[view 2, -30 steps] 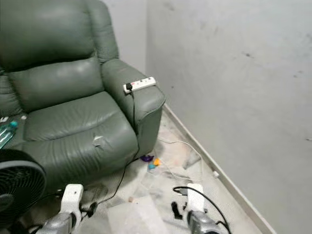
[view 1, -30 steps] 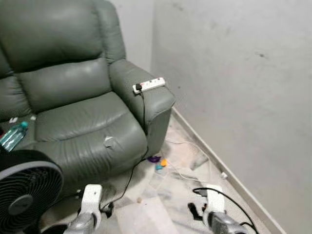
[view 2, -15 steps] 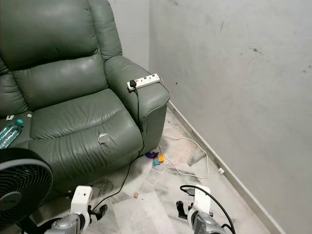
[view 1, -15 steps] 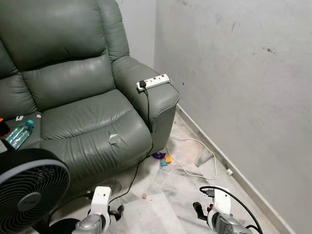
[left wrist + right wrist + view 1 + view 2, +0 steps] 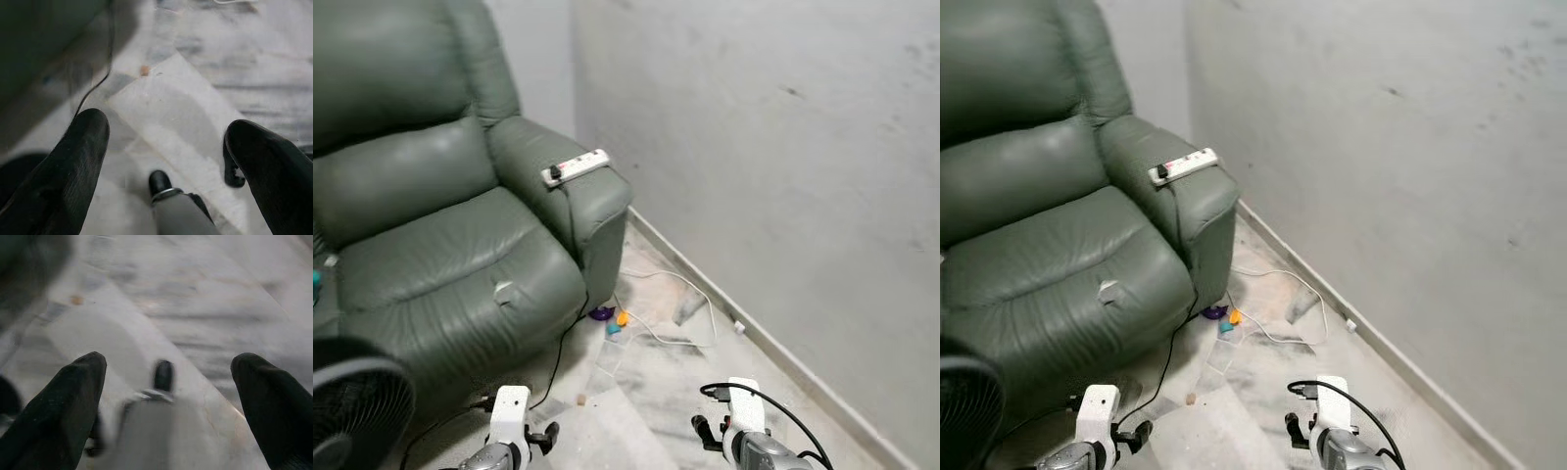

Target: Hang keys on a hook

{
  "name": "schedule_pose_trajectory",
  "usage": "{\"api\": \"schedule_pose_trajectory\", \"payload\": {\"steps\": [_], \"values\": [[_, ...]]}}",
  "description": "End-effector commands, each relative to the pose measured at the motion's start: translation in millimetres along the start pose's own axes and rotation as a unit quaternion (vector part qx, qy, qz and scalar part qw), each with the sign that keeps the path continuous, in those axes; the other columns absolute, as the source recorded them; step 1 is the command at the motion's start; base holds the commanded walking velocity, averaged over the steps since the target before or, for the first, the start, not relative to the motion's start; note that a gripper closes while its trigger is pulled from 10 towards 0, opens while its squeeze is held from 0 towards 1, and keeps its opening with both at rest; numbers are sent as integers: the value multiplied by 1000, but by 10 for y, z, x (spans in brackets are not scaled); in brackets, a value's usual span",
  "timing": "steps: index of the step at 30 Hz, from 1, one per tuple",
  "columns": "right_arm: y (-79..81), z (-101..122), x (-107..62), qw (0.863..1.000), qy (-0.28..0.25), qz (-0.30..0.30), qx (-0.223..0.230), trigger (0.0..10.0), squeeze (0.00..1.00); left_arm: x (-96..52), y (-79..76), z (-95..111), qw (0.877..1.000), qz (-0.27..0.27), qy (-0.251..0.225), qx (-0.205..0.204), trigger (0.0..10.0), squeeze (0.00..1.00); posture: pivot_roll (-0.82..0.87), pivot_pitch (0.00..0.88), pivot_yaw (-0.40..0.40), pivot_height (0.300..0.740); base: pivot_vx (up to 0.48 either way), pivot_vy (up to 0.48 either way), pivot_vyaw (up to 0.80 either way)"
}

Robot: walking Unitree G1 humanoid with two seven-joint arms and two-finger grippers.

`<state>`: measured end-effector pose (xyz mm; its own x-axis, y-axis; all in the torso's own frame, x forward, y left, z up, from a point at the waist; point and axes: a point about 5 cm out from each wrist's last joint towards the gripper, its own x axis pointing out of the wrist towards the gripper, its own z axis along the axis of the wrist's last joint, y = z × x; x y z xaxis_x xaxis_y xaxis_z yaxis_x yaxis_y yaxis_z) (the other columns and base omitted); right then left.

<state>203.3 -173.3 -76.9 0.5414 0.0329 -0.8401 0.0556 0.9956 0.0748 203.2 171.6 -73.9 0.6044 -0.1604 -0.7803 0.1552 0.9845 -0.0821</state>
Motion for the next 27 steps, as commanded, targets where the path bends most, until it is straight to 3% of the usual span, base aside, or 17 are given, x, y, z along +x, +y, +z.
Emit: {"api": "schedule_pose_trajectory", "payload": {"steps": [1,8,12,21,27], "values": [[21,9,3,1000,0,1,-23,10000,0,-4,-50,-88,1000,-12,21,19,10000,0,48,13,16,740,0,0,-763],[35,-45,-2,998,7,14,-68,10000,0,-42,2,-223,996,-13,57,61,10000,0,23,12,11,740,0,0,-763],[-18,-87,-11,997,14,5,-81,10000,0,-49,28,-231,998,-3,54,45,10000,0,22,17,10,740,0,0,-763],[-122,-89,-26,995,14,-5,-99,10000,0,-47,21,-239,997,-2,60,54,10000,0,-3,34,-4,740,0,0,-761],[-107,-44,-20,995,8,-5,-101,10000,0,-36,-30,-237,996,-14,61,67,10000,0,-12,29,8,740,0,0,-763]]}}
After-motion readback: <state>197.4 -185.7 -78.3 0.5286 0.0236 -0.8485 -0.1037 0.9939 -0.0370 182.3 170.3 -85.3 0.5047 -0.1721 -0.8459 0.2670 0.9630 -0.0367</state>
